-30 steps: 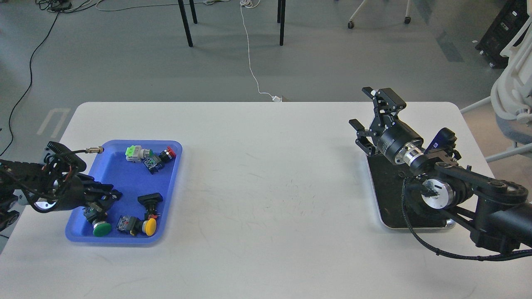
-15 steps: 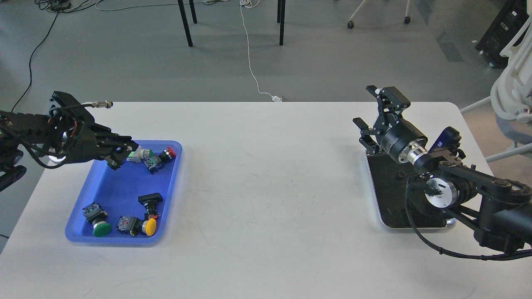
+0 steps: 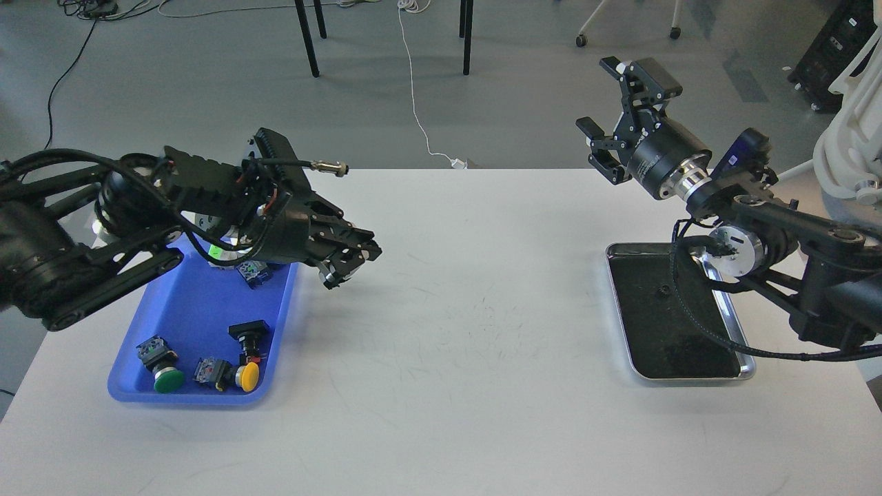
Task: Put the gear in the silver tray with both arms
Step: 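Lift the second gear with the left gripper and carry it toward table center, then open the left gripper to set the gear on the table, then withdraw, then reach the right gripper to the gear on the table and grasp it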
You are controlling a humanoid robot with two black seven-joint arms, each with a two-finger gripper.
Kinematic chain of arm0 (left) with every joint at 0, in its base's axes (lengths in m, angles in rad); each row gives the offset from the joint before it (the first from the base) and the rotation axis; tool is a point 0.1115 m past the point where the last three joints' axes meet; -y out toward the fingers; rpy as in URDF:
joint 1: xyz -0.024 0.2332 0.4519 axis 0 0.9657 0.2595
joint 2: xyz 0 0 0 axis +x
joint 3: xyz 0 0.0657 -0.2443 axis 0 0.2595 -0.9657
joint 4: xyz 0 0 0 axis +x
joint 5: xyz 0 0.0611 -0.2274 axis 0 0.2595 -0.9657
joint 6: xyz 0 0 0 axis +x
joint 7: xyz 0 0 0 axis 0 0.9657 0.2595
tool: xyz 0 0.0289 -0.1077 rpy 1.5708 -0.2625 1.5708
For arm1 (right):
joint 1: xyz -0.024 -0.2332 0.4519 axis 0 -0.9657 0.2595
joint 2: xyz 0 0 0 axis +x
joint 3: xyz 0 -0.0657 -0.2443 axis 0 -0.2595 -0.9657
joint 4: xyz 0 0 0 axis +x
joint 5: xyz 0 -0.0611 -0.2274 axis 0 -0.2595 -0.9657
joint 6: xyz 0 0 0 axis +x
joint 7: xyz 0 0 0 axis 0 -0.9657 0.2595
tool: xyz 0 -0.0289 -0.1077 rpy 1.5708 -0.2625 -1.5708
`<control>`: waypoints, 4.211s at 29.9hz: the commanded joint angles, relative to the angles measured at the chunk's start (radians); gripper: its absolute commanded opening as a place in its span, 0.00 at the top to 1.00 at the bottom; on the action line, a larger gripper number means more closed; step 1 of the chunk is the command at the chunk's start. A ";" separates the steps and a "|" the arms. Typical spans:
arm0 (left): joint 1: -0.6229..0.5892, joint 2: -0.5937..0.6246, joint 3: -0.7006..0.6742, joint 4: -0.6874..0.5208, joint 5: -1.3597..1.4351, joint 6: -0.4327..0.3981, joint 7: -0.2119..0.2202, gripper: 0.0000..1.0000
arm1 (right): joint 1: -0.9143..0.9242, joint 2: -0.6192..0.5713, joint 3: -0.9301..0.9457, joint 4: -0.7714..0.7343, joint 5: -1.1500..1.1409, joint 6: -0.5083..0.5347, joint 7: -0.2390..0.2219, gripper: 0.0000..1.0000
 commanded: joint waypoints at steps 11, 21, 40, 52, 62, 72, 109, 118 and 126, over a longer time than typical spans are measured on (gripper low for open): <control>-0.075 -0.463 0.195 0.248 0.000 -0.001 0.000 0.81 | 0.168 0.028 -0.159 -0.001 0.040 0.001 0.000 0.04; -0.062 -0.580 0.242 0.351 0.000 -0.001 0.000 0.81 | 0.160 0.027 -0.170 -0.003 0.040 -0.001 0.000 0.04; -0.059 -0.580 0.286 0.529 0.000 -0.001 0.000 0.80 | 0.140 0.025 -0.171 -0.004 0.040 -0.002 0.000 0.04; -0.056 -0.580 0.286 0.541 0.000 -0.001 0.000 0.51 | 0.129 0.019 -0.170 -0.004 0.040 -0.002 0.000 0.04; -0.073 -0.531 0.249 0.518 0.000 0.006 0.000 0.19 | 0.120 -0.033 -0.170 0.011 0.038 0.005 0.000 0.04; 0.057 -0.201 0.093 0.471 -0.570 0.152 0.000 0.07 | -0.038 -0.183 -0.151 0.124 0.015 0.010 0.000 0.03; 0.718 -0.046 -0.717 0.175 -1.547 0.039 0.000 0.02 | 0.469 0.507 -1.194 -0.012 -0.961 -0.269 0.000 0.04; 0.727 -0.049 -0.717 0.175 -1.545 0.042 0.000 0.02 | 0.435 0.507 -1.228 -0.032 -0.959 -0.309 0.000 0.17; 0.737 -0.052 -0.717 0.175 -1.545 0.040 0.000 0.02 | 0.384 0.507 -1.228 -0.058 -0.958 -0.364 0.000 0.33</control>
